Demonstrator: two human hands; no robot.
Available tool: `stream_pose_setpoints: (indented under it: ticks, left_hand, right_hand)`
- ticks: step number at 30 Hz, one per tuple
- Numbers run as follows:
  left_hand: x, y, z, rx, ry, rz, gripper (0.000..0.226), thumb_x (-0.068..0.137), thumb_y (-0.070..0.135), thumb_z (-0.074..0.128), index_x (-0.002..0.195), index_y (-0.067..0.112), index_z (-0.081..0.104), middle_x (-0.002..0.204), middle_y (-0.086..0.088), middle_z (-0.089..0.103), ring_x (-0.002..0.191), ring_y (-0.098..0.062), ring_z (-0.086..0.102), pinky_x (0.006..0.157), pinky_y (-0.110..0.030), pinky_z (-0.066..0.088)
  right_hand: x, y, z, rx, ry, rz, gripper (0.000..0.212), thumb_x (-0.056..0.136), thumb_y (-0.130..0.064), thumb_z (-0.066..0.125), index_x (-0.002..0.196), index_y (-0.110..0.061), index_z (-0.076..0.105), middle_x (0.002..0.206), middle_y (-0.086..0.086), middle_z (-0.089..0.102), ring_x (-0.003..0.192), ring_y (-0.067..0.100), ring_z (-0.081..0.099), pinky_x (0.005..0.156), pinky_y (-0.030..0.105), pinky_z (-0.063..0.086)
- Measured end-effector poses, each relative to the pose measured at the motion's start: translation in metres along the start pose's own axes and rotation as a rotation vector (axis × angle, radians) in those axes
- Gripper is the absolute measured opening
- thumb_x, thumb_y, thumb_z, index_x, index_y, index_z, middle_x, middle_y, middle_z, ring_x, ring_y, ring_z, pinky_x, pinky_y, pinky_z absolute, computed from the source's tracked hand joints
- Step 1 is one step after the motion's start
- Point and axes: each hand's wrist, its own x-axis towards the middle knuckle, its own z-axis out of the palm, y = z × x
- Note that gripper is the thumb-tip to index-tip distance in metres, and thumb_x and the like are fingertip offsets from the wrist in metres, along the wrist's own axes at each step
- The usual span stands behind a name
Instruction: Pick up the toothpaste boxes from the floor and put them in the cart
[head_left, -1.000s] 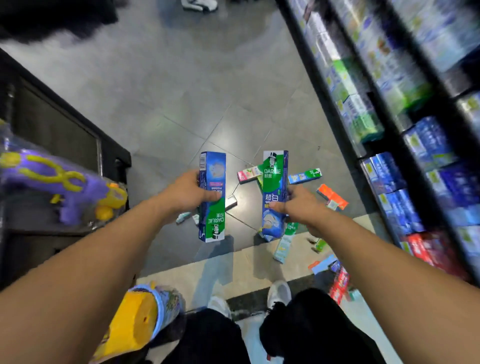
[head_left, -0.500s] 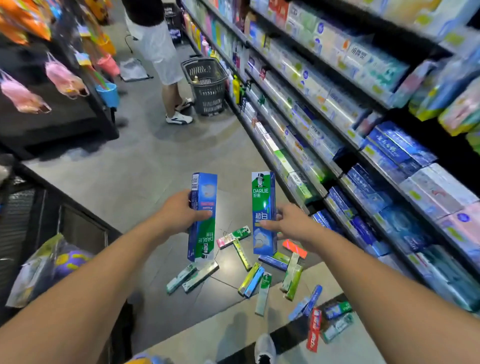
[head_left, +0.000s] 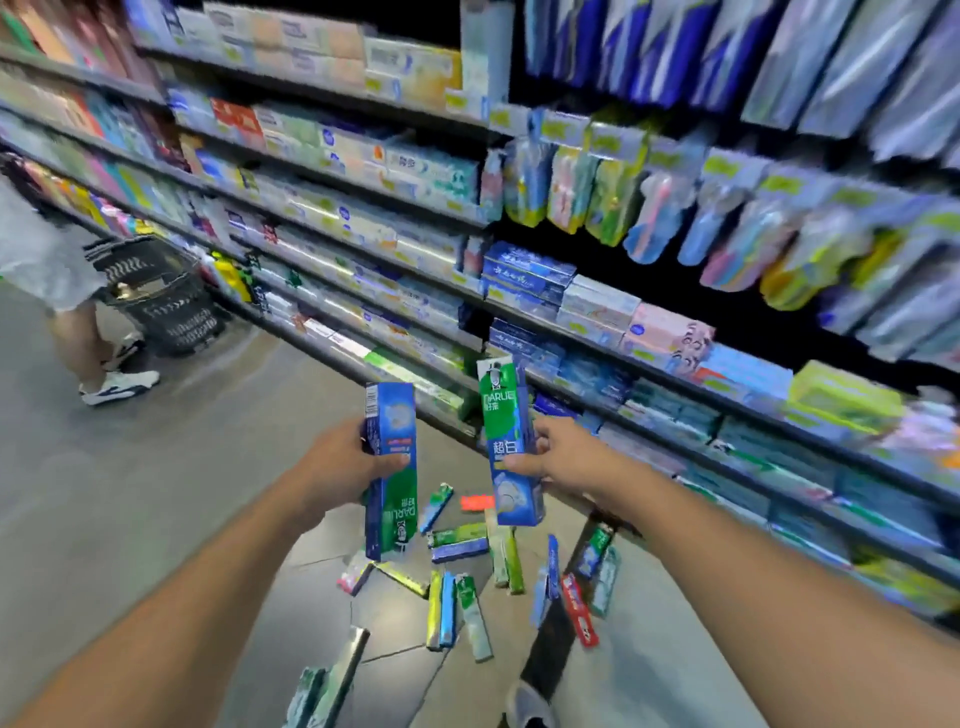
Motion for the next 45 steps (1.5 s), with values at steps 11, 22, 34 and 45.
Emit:
stream_pose_setpoints:
  ticks: [11,22,34,45]
  left_hand:
    - [0.008,0.099,0.173,0.354,-0.411,0.281,0.041,0.077,0.04,0.081,0.104,0.018,0.06,0.098,-0.009,0.073,0.087,-0.027,0.073,0.072,-0.054,0.061]
    - [-0.064,0.203,0.463,0.64,-0.675,0.485,0.035,0.085,0.037,0.076,0.107,0.021,0.054,0.106,-0.003,0.068,0.094,-0.025,0.067,0.085,-0.05,0.057]
    - [-0.185,0.277,0.748,0.799,-1.003,0.71,0.033,0.077,0.041,0.078,0.101,0.025,0.061,0.095,0.003,0.072,0.09,-0.021,0.07,0.084,-0.05,0.057]
    - [-0.227,0.31,0.954,0.93,-1.24,0.818,0.027,0.079,0.029,0.08,0.099,0.024,0.062,0.101,0.004,0.072,0.09,-0.012,0.069,0.082,-0.034,0.056]
  right_hand:
    - [-0.16,0.118,-0.102,0.274,0.467,0.116,0.014,0.086,-0.016,0.075,0.098,-0.016,0.067,0.095,0.009,0.073,0.084,0.02,0.069,0.079,0.04,0.055]
    - [-0.378,0.275,-0.236,0.493,0.846,0.225,0.022,0.09,-0.019,0.071,0.11,-0.012,0.067,0.107,0.007,0.075,0.085,0.01,0.071,0.059,0.017,0.052]
    - [-0.582,0.42,-0.327,0.719,1.203,0.301,0.012,0.09,-0.019,0.071,0.102,-0.018,0.067,0.112,0.012,0.072,0.101,0.027,0.07,0.091,0.045,0.056]
    - [-0.656,0.515,-0.399,0.815,1.43,0.515,0.03,0.085,-0.018,0.077,0.11,-0.004,0.066,0.105,0.015,0.073,0.084,0.022,0.07,0.077,0.037,0.06]
